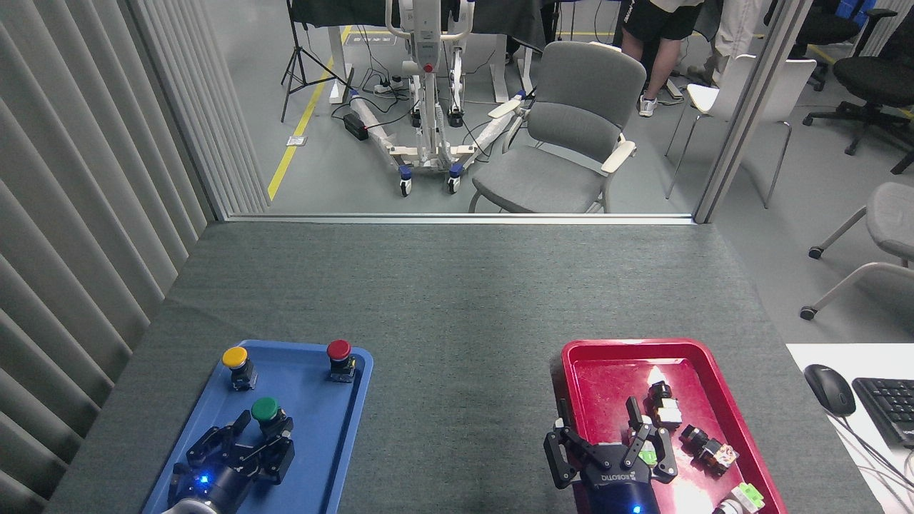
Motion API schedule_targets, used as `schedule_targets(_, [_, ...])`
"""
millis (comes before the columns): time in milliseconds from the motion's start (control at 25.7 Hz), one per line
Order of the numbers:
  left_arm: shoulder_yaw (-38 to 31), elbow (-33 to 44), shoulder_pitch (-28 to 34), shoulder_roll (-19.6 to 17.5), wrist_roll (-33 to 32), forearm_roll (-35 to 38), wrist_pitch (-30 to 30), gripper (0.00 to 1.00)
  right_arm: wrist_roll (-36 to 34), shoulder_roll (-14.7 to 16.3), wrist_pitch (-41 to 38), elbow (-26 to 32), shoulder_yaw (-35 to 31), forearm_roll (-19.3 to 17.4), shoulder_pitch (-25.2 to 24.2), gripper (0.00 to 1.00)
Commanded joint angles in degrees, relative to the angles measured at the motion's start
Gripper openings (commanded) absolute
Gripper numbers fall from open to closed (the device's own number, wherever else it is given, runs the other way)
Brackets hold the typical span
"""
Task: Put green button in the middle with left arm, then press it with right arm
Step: 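Reach the left hand to the green button and grasp it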
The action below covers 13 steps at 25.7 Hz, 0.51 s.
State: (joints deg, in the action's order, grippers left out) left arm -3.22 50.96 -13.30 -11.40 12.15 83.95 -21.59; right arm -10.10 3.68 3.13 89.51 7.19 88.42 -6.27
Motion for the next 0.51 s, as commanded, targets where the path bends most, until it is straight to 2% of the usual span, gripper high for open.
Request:
schedule_targets(0, [-0.03,0.28,0.29,-0.73,0.33,0.25,0.24,0.25,-0.53,0.28,-0.41,-0.03,0.54,0.0,-0.23,1.0])
schedule_targets(78, [0.06,0.37,0.64,-1.44,1.56,0.34,-0.73,0.05,-0.53,0.45,-0.32,-0.03,0.54,0.0,-0.85,1.0])
schedule_targets(117, [0.06,0.63,0.64,-2.14,2.44,0.34,-1.52,0.0,-0.53,0.45,-0.23,-0.03,0.54,0.0,-0.93,1.0])
schedule_targets(233, [0.06,2.04,0.82,-3.02,4.55,0.16,-5.39,0.0,-0.53,0.28,0.03,0.14,0.8,0.0,-0.94,1.0])
schedule_targets(350, [0.23,6.87,0.82,-2.67,4.63,0.25,-8.2,0.0,-0.53,0.37,0.21,0.67,1.86,0.09,-1.64,1.0])
schedule_targets(467, [7.79,11.0,0.11,0.94,4.72,0.69,-9.52,0.0,-0.53,0.19,0.21,0.76,1.86,0.17,-1.73,1.0])
